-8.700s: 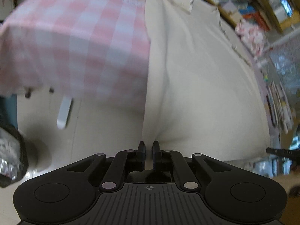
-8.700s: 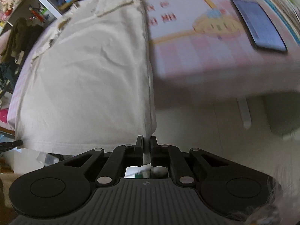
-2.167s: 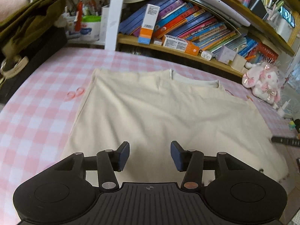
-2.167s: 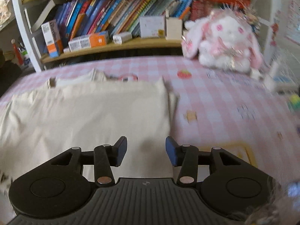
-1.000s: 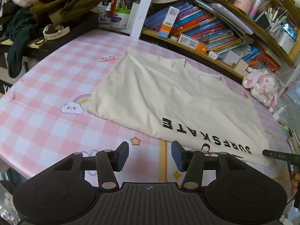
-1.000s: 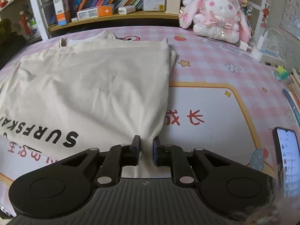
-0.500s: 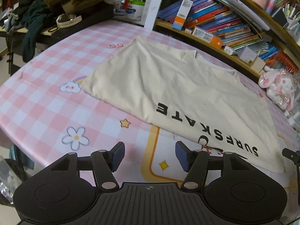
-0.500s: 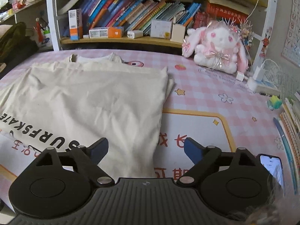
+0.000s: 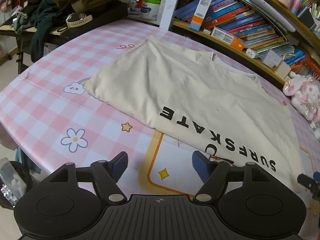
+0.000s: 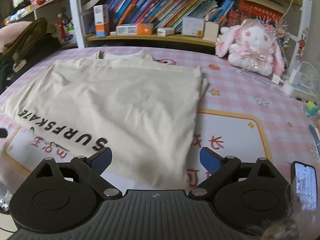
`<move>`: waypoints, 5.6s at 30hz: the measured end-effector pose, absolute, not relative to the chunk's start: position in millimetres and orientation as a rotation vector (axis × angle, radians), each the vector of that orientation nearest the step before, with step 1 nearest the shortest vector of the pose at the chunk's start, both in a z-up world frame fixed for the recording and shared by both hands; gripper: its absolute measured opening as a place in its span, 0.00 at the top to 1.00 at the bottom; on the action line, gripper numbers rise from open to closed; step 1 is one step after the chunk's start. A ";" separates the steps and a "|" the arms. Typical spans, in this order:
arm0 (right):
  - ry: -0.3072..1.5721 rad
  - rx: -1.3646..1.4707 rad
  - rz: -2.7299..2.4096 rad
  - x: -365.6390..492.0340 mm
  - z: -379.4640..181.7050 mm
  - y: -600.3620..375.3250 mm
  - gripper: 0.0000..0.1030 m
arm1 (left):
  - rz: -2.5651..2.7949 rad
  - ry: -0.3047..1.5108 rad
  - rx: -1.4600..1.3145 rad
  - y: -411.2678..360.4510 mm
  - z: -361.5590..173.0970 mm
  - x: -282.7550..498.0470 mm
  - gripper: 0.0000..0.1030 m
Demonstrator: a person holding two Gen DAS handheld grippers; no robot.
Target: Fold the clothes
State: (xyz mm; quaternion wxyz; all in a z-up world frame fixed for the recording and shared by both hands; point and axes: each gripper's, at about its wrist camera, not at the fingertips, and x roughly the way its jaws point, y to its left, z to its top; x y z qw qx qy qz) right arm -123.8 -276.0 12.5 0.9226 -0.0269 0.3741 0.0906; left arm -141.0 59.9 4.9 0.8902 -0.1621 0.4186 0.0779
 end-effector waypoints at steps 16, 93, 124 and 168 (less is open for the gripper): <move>0.762 -0.031 0.222 -122.7 14.3 -268.5 0.03 | 0.249 0.916 -0.602 107.9 -8.5 -138.2 0.26; 0.836 -0.347 0.541 -36.9 59.5 32.3 0.30 | -0.337 0.963 -1.392 271.0 -101.3 -8.3 0.61; 1.224 -0.736 0.488 157.4 27.7 189.7 0.09 | -0.572 0.894 -0.718 190.2 -16.5 6.5 0.92; 0.961 -0.271 0.538 138.0 82.1 -216.4 0.92 | -0.639 0.795 -0.226 -100.7 72.8 -32.3 0.92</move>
